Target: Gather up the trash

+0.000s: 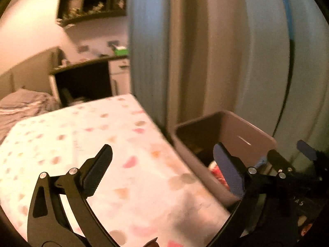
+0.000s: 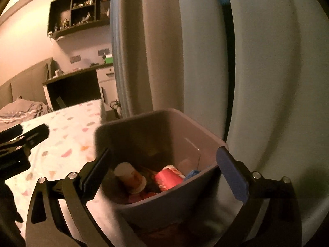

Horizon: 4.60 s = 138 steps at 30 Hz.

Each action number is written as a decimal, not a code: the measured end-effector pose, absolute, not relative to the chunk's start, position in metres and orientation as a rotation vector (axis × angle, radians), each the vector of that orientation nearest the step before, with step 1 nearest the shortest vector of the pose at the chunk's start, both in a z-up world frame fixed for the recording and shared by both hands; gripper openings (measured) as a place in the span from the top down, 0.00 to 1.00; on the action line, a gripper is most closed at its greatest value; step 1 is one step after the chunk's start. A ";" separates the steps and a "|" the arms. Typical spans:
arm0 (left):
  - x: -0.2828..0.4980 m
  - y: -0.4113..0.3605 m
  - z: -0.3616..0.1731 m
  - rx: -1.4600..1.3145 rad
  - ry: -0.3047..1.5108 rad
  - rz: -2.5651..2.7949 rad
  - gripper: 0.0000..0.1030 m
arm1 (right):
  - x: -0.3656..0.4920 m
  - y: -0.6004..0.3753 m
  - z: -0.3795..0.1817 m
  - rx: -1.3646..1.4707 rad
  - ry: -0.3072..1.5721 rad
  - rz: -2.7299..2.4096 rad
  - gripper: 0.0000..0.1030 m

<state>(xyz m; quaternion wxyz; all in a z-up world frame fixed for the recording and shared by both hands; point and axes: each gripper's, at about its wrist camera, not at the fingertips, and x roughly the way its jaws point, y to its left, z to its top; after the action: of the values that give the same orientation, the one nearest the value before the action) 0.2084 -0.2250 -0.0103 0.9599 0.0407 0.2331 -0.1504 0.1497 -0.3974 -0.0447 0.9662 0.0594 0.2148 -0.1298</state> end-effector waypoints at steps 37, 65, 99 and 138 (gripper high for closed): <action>0.052 -0.063 0.002 -0.024 0.415 -0.112 0.06 | 0.031 -0.241 -0.020 0.022 0.382 -0.206 0.06; 0.046 -0.060 0.009 -0.032 0.407 -0.101 0.06 | 0.025 -0.230 -0.018 0.014 0.354 -0.209 0.06; 0.046 -0.062 0.008 -0.032 0.406 -0.102 0.06 | 0.025 -0.231 -0.018 0.014 0.355 -0.208 0.06; 0.042 -0.075 0.012 -0.025 0.412 -0.128 0.22 | 0.026 -0.231 -0.017 0.017 0.353 -0.207 0.06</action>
<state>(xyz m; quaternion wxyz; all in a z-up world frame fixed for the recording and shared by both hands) 0.0422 -0.0752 0.0119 0.9767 -0.0124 0.2046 -0.0637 0.0257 -0.2307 -0.0173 0.9791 0.0083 0.1752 -0.1027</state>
